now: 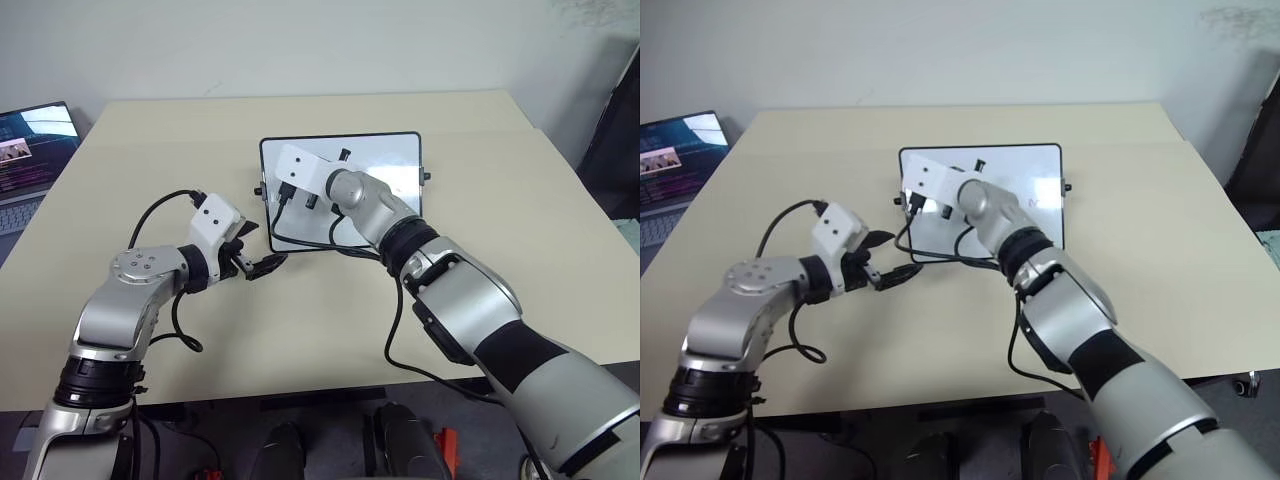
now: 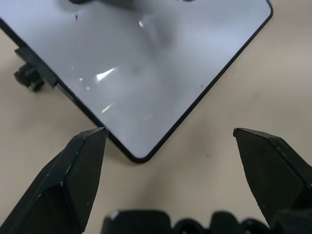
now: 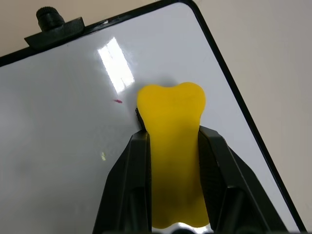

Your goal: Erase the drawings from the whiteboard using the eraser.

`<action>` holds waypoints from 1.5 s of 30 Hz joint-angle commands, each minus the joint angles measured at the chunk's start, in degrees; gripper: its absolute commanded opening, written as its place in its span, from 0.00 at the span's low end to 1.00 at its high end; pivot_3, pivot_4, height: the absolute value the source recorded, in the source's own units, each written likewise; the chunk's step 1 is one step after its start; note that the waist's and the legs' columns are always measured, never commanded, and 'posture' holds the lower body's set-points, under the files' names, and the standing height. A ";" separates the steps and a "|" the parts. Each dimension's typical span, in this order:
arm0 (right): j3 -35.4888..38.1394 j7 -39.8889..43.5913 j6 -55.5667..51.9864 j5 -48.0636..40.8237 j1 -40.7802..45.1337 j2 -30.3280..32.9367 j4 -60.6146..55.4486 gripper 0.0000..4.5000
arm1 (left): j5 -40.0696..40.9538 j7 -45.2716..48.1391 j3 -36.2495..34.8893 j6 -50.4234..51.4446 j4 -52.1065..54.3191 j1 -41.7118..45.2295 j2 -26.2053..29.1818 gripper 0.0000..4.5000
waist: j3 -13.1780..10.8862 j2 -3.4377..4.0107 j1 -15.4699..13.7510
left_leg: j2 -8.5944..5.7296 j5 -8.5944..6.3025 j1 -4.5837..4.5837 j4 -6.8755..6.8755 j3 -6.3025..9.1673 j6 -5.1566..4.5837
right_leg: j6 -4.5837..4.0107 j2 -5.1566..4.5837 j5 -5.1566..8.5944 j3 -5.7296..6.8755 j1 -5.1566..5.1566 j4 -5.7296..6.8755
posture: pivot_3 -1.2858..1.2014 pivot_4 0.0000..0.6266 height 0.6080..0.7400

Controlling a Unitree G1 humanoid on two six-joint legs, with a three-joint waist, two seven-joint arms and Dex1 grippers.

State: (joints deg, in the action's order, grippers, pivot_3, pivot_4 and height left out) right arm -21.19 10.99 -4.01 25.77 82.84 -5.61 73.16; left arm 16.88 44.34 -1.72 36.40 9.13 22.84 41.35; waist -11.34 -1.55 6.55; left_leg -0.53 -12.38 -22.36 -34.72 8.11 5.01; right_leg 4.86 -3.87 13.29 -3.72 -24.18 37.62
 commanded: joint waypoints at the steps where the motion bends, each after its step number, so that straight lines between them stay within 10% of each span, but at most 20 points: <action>1: -0.72 -0.90 1.27 0.83 2.19 -1.32 -0.19 0.21 | 0.04 -0.54 -1.26 0.04 2.27 0.04 0.84 1.00 | 0.00 0.00 0.00 | 0.02 0.00 0.00 0.00 0.00 0.00 | 0.00 0.02 0.00 0.00 0.00 0.00 | 0.52 0.24 1.00; 36: -0.30 5.78 1.33 -0.62 0.62 1.24 -0.93 0.21 | 0.67 -0.20 -1.28 -0.01 1.94 1.23 0.89 1.00 | 0.00 0.00 -0.06 | 0.22 -0.08 0.04 -0.06 0.02 0.14 | -0.06 0.25 0.02 -0.02 0.01 0.03 | 0.52 0.24 1.00; 45: 7.30 27.20 -9.31 -12.30 -8.06 10.68 -34.70 0.21 | 2.28 4.04 0.46 -1.57 -1.30 6.77 -0.17 1.00 | -0.01 0.00 -0.43 | 0.23 -0.11 -0.06 -0.09 0.06 0.17 | -0.06 0.25 0.02 0.05 0.01 -0.03 | 0.52 0.24 1.00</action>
State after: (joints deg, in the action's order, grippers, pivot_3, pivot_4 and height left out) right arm -15.16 35.55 -10.10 15.33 75.96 3.71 46.09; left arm 19.11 47.54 -1.37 36.59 8.02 28.09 41.07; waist -11.35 -1.55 6.12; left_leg -0.30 -12.50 -22.43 -34.83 8.20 5.20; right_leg 4.80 -3.62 13.32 -3.65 -24.17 37.60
